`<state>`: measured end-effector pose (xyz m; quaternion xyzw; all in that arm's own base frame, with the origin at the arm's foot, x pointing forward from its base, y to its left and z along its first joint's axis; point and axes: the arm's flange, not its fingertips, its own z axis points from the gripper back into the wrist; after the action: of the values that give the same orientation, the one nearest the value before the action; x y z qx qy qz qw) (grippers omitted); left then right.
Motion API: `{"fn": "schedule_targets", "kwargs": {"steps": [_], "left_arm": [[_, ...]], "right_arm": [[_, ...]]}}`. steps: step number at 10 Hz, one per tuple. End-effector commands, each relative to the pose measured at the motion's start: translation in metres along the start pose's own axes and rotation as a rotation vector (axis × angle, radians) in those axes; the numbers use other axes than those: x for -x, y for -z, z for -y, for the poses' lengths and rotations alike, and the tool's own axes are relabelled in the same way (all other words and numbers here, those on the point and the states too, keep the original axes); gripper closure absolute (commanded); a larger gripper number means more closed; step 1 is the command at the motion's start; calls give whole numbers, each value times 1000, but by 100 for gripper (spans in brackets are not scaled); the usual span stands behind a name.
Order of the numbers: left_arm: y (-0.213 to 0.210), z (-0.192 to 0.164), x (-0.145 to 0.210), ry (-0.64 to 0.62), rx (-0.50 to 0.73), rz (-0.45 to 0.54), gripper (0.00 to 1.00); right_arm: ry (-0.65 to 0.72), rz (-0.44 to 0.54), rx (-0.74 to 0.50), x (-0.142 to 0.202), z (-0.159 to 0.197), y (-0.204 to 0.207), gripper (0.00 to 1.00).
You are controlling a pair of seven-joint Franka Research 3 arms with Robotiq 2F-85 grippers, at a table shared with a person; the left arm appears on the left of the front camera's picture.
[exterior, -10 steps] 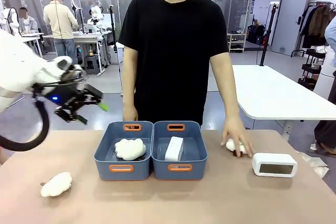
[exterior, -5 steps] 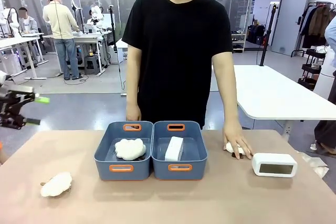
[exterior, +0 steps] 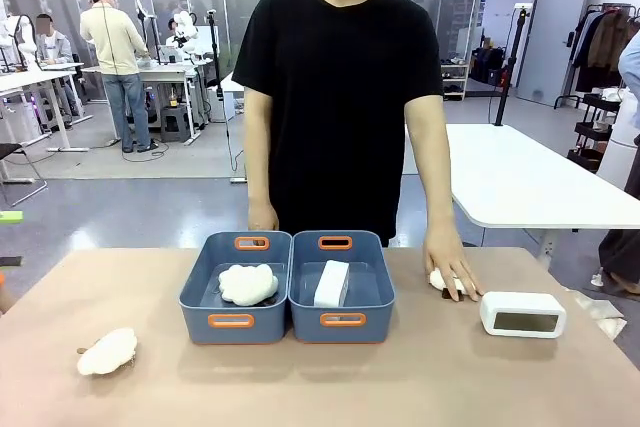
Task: Sort the digital clocks into the basket.
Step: Pick up the Digital clock from the table and place it into the empty Plastic storage basket.
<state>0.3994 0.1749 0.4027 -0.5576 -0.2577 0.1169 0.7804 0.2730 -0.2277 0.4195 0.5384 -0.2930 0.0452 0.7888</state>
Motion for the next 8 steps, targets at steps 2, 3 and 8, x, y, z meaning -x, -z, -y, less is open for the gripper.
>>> {"fn": "schedule_targets", "kwargs": {"steps": [2, 3, 8], "left_arm": [[-12, 11, 2, 42, -6, 51, 0], [-12, -1, 0, -4, 2, 22, 0], [-12, -1, 0, -4, 2, 22, 0]], "right_arm": [[-15, 7, -10, -2, 0, -1, 0], [-15, 7, -10, -2, 0, -1, 0], [-15, 7, -10, -2, 0, -1, 0]]}}
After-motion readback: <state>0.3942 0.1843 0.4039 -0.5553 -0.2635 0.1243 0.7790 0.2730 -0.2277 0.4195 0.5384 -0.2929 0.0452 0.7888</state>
